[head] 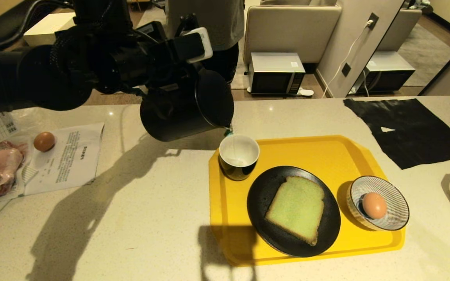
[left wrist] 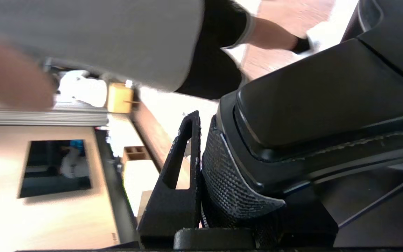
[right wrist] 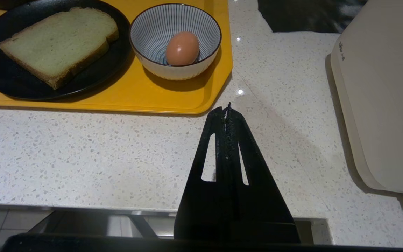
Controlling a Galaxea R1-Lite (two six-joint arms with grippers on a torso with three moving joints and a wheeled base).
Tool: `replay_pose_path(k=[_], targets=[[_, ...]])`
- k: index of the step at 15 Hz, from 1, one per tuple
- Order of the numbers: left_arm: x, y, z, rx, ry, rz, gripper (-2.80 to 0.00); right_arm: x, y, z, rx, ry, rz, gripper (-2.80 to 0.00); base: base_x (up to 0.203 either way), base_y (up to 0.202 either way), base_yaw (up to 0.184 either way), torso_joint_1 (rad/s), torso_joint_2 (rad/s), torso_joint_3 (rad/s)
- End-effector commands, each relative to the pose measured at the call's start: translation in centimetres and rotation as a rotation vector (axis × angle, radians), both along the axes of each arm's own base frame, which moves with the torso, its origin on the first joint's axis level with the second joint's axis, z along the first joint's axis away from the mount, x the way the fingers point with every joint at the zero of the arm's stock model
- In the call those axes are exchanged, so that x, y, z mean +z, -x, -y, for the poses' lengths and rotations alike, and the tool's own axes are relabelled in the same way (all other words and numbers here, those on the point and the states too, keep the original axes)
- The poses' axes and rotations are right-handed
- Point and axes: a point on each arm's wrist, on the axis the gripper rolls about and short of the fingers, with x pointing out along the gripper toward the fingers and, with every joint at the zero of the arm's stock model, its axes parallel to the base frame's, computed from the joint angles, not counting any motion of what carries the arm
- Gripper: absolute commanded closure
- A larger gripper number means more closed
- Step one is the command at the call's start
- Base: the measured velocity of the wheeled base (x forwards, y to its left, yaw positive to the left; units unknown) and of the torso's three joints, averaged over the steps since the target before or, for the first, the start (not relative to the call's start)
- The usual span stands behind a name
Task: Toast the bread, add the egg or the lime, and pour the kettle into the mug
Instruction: Pour water into a cup
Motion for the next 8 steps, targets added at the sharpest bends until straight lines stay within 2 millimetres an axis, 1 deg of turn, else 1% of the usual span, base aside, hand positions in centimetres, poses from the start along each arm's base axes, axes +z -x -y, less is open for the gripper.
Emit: replay_pose_path(k=[1, 4, 8], targets=[[0.4, 0.2, 0.3, -0.008, -0.001, 0.014, 0.0, -0.7, -0.2, 0.0, 0.001, 0.001, -0.028, 0.0, 0.0, 0.0, 0.0, 0.0, 0.0, 0.0], [0.6, 0.5, 1.0, -0.027, 0.002, 0.022, 0.0, -0.8, -0.2, 0.0, 0.0, 0.001, -0.029, 0.0, 0.0, 0.0, 0.0, 0.0, 0.0, 0.0], [0.4, 0.6, 1.9, -0.045, -0.053, 0.038, 0.0, -0.8, -0.2, 0.0, 0.001, 0.001, -0.029, 0.0, 0.0, 0.0, 0.0, 0.0, 0.0, 0.0]])
